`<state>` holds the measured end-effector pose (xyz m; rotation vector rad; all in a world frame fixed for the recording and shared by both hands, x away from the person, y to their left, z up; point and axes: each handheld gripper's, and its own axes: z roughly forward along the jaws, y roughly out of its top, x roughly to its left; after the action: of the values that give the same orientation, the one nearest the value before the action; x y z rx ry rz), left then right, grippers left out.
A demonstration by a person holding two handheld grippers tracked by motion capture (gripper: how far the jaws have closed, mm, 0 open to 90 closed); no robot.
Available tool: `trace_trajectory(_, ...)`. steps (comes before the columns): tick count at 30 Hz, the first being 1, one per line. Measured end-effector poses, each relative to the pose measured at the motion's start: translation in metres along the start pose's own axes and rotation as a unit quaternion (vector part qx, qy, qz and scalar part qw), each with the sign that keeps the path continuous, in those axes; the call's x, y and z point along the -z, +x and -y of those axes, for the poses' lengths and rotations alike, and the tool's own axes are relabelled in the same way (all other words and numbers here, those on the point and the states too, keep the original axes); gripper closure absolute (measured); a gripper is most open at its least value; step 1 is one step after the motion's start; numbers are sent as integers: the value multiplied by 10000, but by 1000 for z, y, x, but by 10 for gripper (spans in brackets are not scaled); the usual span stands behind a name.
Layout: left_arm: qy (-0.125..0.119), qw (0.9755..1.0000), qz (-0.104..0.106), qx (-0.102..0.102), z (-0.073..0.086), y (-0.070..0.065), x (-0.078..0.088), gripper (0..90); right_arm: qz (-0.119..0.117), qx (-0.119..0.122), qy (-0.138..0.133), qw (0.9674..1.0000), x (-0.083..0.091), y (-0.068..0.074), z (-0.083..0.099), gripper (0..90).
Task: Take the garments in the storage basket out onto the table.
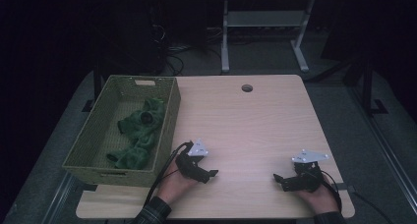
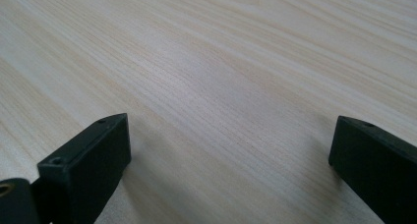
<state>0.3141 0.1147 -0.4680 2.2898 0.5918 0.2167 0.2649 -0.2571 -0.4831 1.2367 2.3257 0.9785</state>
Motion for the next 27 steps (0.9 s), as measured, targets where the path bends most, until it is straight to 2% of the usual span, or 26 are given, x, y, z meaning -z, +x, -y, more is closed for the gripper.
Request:
trace_trajectory(5, 3, 10000, -3, -9, -5, 1, 5, 147, -7, -16, 9, 10000, 0, 0, 0, 18)
trace_trajectory(6, -49, 10000, 46, 57, -6, 1, 6, 147, -6, -15, 8, 10000, 0, 0, 0, 18)
trace_trajectory(10, 8, 10000, 71, 68, -9, 1, 8, 146, -6, -12, 6, 10000, 0, 0, 0, 18)
trace_trajectory(27, 23, 9999, 150, -23, -28, 2, 24, 147, -6, -12, 8, 10000, 0, 0, 0, 18)
